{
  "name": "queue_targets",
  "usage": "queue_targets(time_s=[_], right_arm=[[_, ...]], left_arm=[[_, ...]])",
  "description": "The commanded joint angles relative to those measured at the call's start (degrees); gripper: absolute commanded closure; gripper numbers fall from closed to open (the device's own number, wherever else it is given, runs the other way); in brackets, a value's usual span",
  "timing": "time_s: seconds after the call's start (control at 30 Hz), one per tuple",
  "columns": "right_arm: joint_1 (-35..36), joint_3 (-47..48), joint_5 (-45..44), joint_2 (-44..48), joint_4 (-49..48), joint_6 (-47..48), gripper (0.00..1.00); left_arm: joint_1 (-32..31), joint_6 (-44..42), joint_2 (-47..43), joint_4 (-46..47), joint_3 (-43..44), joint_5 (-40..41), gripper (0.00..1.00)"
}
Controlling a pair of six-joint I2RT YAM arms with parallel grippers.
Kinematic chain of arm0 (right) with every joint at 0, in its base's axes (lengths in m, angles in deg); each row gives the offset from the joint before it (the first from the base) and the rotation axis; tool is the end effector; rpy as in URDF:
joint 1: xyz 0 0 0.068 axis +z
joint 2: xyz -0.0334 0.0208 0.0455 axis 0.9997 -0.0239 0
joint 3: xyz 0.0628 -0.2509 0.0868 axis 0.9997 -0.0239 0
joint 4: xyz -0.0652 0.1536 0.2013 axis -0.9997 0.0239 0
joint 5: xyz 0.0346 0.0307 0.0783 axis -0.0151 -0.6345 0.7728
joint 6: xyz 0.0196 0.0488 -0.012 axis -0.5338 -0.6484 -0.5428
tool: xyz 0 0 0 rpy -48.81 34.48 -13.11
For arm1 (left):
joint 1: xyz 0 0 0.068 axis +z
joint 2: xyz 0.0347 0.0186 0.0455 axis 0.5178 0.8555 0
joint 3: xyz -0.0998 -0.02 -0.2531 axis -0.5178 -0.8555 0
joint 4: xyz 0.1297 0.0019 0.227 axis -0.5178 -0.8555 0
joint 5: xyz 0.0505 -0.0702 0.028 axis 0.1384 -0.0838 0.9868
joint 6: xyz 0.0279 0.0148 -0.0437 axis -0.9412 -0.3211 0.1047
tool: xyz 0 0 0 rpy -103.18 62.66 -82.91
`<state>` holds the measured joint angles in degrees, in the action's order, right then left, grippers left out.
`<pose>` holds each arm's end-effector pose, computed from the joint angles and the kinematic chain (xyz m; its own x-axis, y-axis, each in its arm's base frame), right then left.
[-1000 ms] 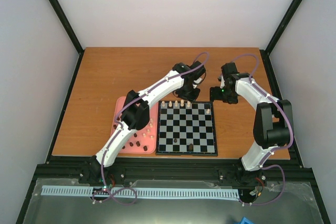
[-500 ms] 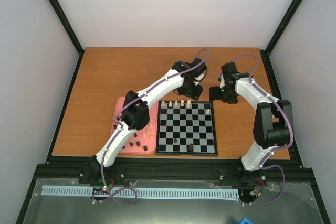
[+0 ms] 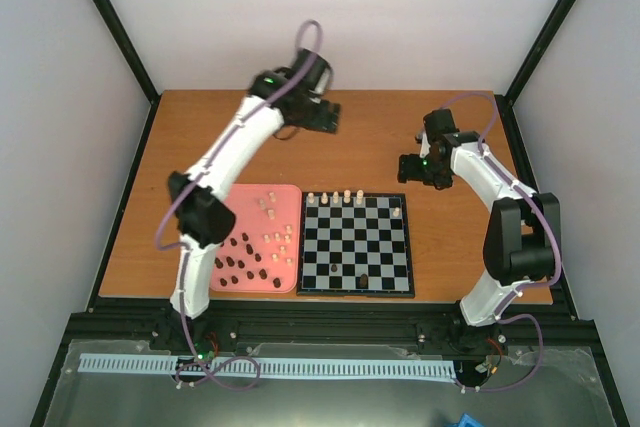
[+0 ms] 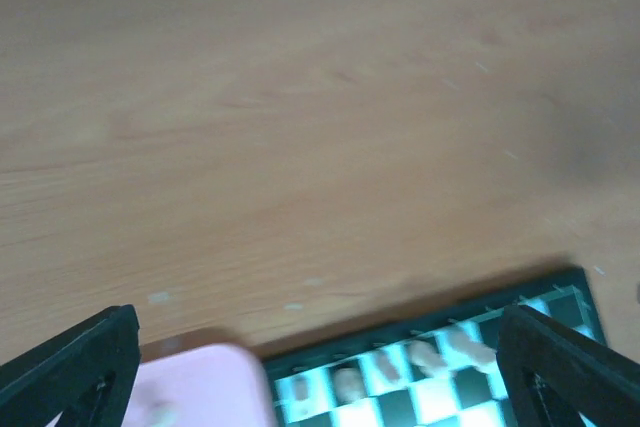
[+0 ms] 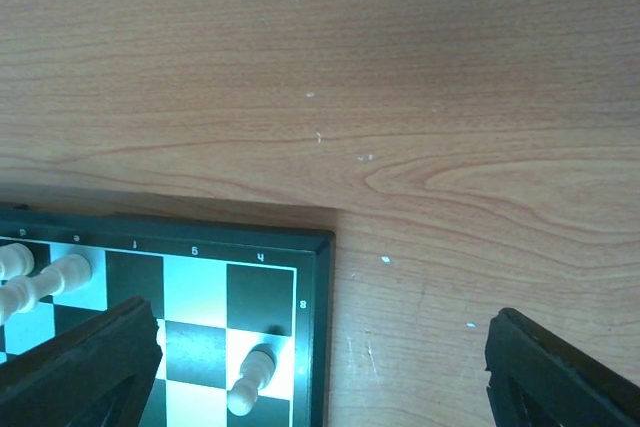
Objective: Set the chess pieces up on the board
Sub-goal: Place the chess piece on the chessboard, then pick up the chess piece from the storage box.
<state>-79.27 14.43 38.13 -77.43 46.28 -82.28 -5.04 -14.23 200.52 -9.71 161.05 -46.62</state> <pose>0.3312 0.0591 0.2290 -0.9483 0.0462 -0.3141 -0.0117 0.9836 0.1800 0.3766 -0.2736 0.3362 -0.8384 0.1987 -0.5075 0.3040 0.9433 -0.1330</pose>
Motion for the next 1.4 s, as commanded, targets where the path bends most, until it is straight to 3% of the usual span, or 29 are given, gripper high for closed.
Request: queue_targets(time_s=[0.0,0.27,0.5,0.73,1.37], right_arm=[[0.74,3.2,1.1,1.68,0.19,-0.82,0.12],[11.83,16.78,-1.99,-3.73,5.89,-2.71,0.12],[23.33,31.5,-1.27,-15.4,10.89,-4.24,0.14],[33.62,48.15,0.6,-28.14,15.95,-2.64,0.14],[42.22,64.94,9.09,-45.37,10.84,-3.02,0.26]], left_arm=[[6.36,0.41,-11.59,-3.39,-6.47,9.48,0.0],[21.48,0.23,-28.14,-1.4,-28.5,8.32,0.0],[31.98,-1.58,-31.7,1.66,-38.49,0.73,0.0],[33.85,3.17,-34.2,2.74,-45.14,1.31,0.0],[34.82,7.13,-39.7,4.52,-50.03,-1.94,0.0]])
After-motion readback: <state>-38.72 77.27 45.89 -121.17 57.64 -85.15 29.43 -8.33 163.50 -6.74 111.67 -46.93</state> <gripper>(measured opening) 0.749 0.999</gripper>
